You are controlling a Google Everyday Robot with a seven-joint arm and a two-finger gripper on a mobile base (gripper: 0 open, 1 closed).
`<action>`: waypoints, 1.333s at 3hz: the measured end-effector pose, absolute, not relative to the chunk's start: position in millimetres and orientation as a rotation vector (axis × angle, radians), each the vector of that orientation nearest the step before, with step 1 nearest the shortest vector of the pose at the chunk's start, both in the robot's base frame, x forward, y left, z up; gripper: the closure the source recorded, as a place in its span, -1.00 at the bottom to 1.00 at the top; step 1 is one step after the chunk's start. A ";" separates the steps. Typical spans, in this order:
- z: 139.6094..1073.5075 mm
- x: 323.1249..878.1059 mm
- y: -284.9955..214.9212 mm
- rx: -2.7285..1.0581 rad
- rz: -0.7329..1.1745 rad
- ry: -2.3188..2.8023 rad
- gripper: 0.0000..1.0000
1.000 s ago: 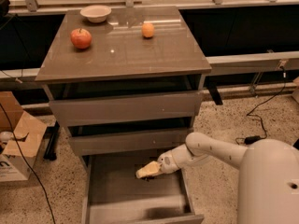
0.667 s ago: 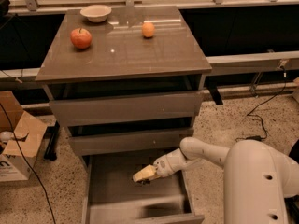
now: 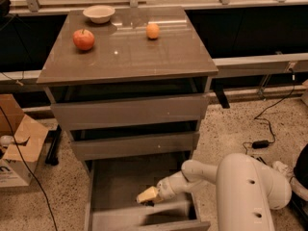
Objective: Place rxbar chocolate into bottom drawer
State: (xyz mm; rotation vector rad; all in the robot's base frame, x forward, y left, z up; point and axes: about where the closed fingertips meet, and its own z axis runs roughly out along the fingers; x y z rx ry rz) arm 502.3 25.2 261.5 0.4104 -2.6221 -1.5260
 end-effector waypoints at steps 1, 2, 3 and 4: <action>208.6 489.1 19.4 0.294 -1.470 -2.665 1.00; 156.6 489.1 12.8 0.097 -1.434 -2.720 0.56; 139.9 494.7 10.8 -0.013 -1.425 -2.762 0.09; 138.8 495.2 10.8 -0.016 -1.421 -2.767 -0.37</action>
Offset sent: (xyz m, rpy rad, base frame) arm -0.0133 -0.0254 -0.1561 -0.1276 0.1246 -0.2800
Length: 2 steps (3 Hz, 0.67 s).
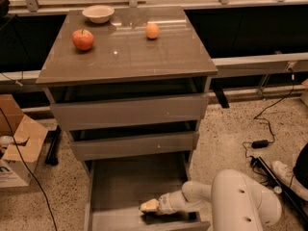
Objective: Place rxbar chocolate into bottom drawer
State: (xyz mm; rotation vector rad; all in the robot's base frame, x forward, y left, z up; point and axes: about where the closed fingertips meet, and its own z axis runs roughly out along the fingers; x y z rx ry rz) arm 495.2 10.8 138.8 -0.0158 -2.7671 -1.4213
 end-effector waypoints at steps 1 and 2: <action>138.8 495.2 10.8 -0.016 -1.421 -2.767 -0.84; 138.8 495.2 10.8 -0.016 -1.421 -2.767 -1.00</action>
Offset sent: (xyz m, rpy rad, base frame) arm 0.0000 0.0000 0.0000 0.0000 0.0000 0.0000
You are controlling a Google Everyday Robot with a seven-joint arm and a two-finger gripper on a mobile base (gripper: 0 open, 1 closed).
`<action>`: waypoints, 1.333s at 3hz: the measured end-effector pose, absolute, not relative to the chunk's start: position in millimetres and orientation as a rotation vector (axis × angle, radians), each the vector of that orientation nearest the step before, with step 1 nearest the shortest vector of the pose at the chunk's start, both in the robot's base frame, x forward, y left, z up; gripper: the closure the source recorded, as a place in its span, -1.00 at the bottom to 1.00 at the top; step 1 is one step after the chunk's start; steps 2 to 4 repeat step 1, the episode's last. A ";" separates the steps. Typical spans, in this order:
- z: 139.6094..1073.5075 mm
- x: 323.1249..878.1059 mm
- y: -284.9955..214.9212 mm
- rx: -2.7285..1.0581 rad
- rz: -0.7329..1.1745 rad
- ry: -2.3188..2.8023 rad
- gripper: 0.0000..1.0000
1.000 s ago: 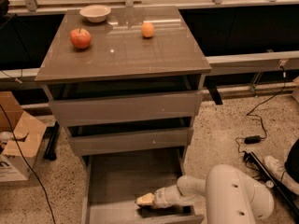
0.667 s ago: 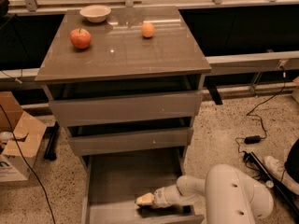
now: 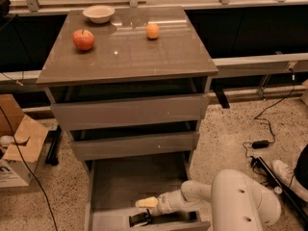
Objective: Place rxbar chocolate into bottom drawer
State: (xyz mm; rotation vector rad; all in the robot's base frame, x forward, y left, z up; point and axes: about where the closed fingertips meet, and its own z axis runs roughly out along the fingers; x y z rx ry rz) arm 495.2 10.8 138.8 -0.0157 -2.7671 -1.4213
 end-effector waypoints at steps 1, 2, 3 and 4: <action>138.8 495.2 10.9 -0.016 -1.421 -2.767 -1.00; 138.8 495.2 10.9 -0.016 -1.421 -2.767 -1.00; 138.8 495.2 10.9 -0.016 -1.421 -2.767 -1.00; 138.8 495.2 10.9 -0.016 -1.421 -2.767 -1.00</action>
Offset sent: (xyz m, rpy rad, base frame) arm 0.0000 0.0000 0.0000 0.0000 0.0000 0.0000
